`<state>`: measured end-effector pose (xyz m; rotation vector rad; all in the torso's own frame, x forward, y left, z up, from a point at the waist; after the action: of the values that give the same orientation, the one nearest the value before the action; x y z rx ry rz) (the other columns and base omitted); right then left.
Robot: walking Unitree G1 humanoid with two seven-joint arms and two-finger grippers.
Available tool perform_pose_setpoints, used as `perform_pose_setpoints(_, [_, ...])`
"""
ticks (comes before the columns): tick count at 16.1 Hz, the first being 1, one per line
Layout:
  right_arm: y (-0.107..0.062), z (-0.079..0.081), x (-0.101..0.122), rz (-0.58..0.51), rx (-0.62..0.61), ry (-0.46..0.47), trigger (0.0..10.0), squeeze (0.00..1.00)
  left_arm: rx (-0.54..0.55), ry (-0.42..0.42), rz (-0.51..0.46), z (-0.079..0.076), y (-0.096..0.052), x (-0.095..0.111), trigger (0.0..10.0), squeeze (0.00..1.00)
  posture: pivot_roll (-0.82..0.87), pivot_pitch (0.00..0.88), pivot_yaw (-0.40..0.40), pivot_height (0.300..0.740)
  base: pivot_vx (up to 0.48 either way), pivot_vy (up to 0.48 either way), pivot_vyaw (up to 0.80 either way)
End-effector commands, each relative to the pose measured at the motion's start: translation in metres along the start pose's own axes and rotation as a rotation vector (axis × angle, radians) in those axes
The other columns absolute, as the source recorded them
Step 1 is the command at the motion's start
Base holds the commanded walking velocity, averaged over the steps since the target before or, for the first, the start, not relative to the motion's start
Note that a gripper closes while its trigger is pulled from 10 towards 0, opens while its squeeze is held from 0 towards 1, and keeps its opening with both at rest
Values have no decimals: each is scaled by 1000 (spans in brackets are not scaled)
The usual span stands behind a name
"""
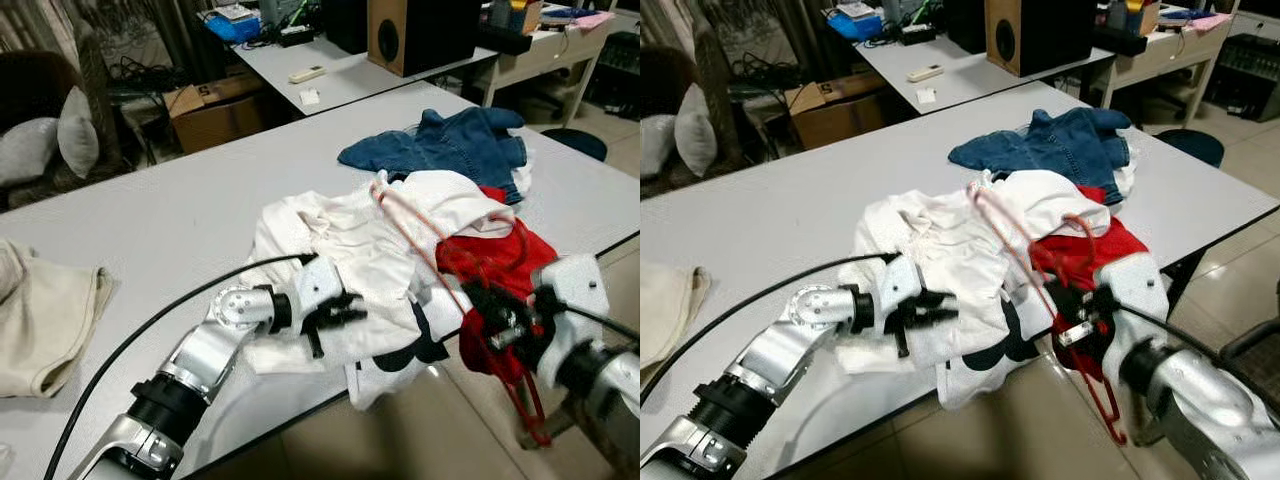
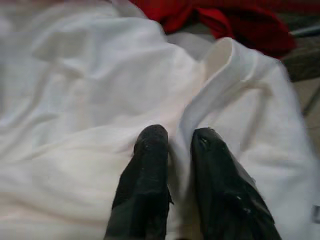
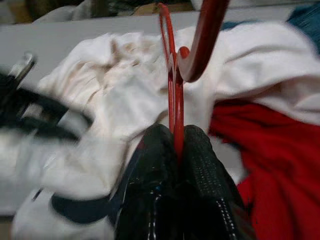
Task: Hang hanger
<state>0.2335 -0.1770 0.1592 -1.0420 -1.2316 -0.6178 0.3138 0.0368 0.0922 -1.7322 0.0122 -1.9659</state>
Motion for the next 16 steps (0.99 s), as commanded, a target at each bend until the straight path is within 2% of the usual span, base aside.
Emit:
perform_pose_setpoints(1, [-4,7,5,-14,42,-19,10000,0,40,0,-8,9,-5,1,0,0,-160,6,183,740,0,0,0])
perform_pose_setpoints(2, [-7,8,3,-12,55,-20,10000,0,52,-17,-33,10,-5,4,0,0,-156,4,185,740,0,0,0])
perform_pose_setpoints(4, [-7,2,-1,-14,24,1,10000,0,40,-45,-116,13,-14,15,0,0,-148,0,170,740,0,0,0])
perform_pose_setpoints(5, [-6,1,2,-39,25,28,10000,0,42,-62,-191,22,-24,28,0,0,-129,0,156,740,0,0,0])
perform_pose_setpoints(6, [-3,-3,8,-76,32,59,10000,0,39,-98,-336,41,-47,54,0,0,-117,0,143,740,0,0,0])
perform_pose_setpoints(7, [3,-11,12,-97,26,74,10000,0,24,-121,-419,66,-83,79,0,0,-100,0,120,740,0,0,0])
perform_pose_setpoints(8, [5,-12,12,-93,28,64,10000,0,40,-92,-421,80,-100,87,0,0,-87,0,107,740,0,0,0])
perform_pose_setpoints(9, [7,-13,12,-88,29,57,10000,0,52,-75,-419,86,-107,90,0,0,-87,0,107,740,0,0,0])
perform_pose_setpoints(10, [10,-14,9,-69,24,40,10000,0,180,-9,-417,116,-130,102,0,0,-71,0,103,740,0,0,0])
perform_pose_setpoints(11, [14,-17,10,-78,4,44,10000,0,419,59,-446,156,-158,124,0,0,-63,0,104,740,0,0,0])
perform_pose_setpoints(12, [15,-18,11,-86,-4,48,10000,0,513,82,-468,169,-170,133,0,0,-63,0,104,740,0,0,0])
perform_pose_setpoints(13, [17,-19,15,-109,-14,56,10000,0,517,74,-640,174,-190,168,0,0,-59,0,109,740,0,0,0])
perform_pose_setpoints(14, [18,-19,16,-115,-13,59,10000,0,477,65,-698,172,-194,177,0,0,-59,0,110,740,0,0,0])
perform_pose_setpoints(15, [18,-15,17,-120,-1,60,10000,0,326,60,-718,157,-190,184,0,0,-58,0,112,740,0,0,0])
perform_pose_setpoints(16, [17,-12,15,-118,12,58,10000,0,222,79,-610,145,-176,170,0,0,-57,0,116,740,0,0,0])
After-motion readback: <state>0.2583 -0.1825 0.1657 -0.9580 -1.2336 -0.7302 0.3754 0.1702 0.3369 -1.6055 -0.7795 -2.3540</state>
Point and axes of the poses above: a point about 5 cm out from each wrist's last joint towards the gripper, its own y axis pointing out of the wrist towards the gripper, its own x axis along the axis of the wrist's last joint, z = x × y, the point moved 5 cm from there along y, pointing out of the wrist towards the gripper, and after that the axes turned 1 degree about y, right-handed, at the moved point
